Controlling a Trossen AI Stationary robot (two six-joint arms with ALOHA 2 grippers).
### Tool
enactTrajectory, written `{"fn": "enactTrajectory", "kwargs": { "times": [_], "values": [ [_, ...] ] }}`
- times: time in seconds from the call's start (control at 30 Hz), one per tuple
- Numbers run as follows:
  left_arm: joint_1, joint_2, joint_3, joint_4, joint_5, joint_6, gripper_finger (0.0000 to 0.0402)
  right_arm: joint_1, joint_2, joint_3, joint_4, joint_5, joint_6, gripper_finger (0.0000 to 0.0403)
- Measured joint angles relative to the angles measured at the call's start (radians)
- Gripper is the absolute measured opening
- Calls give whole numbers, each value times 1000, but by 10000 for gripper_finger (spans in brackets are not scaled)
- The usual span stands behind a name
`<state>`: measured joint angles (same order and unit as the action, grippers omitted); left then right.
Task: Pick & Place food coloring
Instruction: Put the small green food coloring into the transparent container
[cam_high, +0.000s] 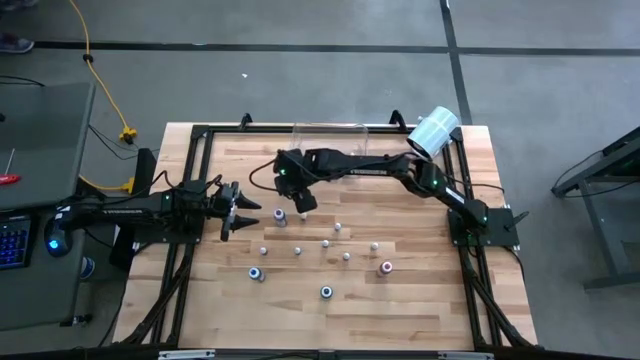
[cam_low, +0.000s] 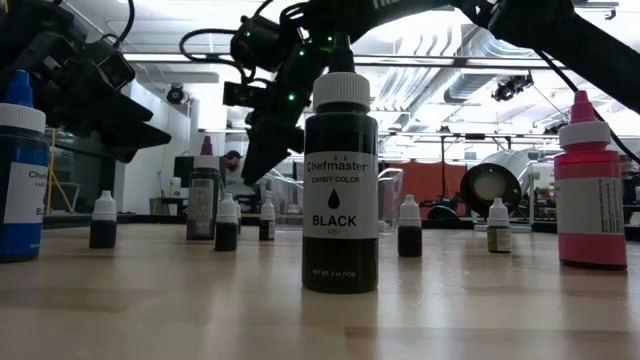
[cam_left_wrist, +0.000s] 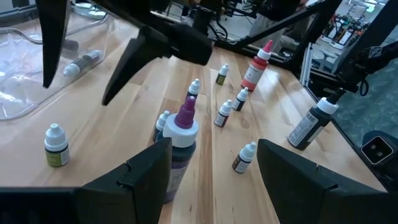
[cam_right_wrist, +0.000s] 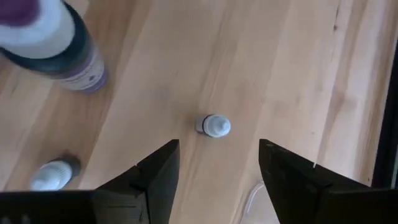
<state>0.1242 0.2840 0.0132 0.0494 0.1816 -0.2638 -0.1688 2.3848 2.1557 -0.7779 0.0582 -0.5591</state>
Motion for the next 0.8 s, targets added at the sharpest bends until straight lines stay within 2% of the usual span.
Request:
{"fn": "enactTrajectory", "kwargs": {
  "times": [0.57, 0.8],
  "values": [
    [0, 0, 0, 0, -9, 0, 234, -12, 1, -140, 211, -42, 0, 206],
    [0, 0, 0, 0, -9, 0, 234, -29, 1, -143, 242, -42, 0, 206]
  ]
}}
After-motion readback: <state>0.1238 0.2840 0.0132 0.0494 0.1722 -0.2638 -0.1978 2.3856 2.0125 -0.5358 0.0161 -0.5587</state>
